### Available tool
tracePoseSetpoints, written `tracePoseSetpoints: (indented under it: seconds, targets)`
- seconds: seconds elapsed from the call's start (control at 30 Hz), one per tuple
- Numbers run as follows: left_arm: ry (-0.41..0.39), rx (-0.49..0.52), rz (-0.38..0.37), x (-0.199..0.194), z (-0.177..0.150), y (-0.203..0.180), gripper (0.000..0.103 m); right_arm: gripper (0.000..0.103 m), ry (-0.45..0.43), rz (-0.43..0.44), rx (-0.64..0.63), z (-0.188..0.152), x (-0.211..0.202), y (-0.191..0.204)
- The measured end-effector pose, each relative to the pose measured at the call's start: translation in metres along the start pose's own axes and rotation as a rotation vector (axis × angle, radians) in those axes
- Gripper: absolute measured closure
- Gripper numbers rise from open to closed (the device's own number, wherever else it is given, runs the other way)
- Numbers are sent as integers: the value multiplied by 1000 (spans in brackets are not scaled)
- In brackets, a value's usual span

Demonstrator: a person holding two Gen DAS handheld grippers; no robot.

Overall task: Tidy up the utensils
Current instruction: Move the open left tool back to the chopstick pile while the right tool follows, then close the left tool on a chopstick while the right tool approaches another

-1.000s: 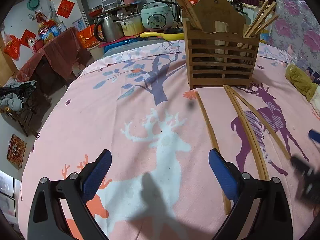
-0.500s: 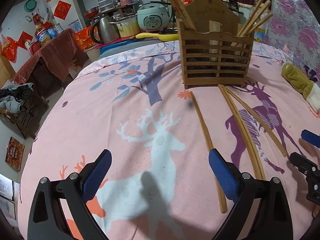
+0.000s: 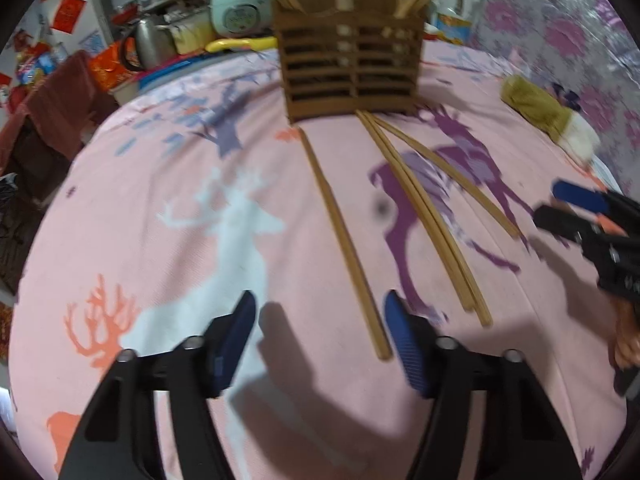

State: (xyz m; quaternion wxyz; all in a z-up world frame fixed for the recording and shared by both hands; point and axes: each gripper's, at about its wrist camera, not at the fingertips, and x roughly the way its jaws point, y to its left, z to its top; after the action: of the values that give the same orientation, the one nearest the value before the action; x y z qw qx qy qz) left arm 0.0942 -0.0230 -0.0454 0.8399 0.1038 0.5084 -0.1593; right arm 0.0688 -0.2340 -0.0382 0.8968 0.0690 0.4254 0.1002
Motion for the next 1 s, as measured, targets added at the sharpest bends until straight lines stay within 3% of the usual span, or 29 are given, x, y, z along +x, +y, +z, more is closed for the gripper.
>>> tracePoseSetpoints:
  seconds: [0.13,0.2,0.27,0.33,0.4,0.7,0.83,1.0]
  targets:
    - [0,38,-23,0,-5,-9,59,39,-5,5,9,1,-1,-1]
    - [-1,44,-28,0,-5,-9,61,39,-10,12,16,1,-2,-2]
    - [-2,39,-45,1,-5,-8,71,39,-14,18,21,1,-2,-3]
    - [-4,34,-39,1,-4,-5,90,39,-14,23,20,1,-2,-3]
    - [-3,20,-42,0,-3,-1,94,39,-10,26,14,1,-2,-1]
    - [7,-23,-17,2,1,9,92,40,15,25,-46,-5,6,15]
    - [3,-13,8,2,1,7,88,56,37,41,-74,-8,11,22]
    - [-2,-2,23,2,1,5,88,66,71,63,-65,-7,19,23]
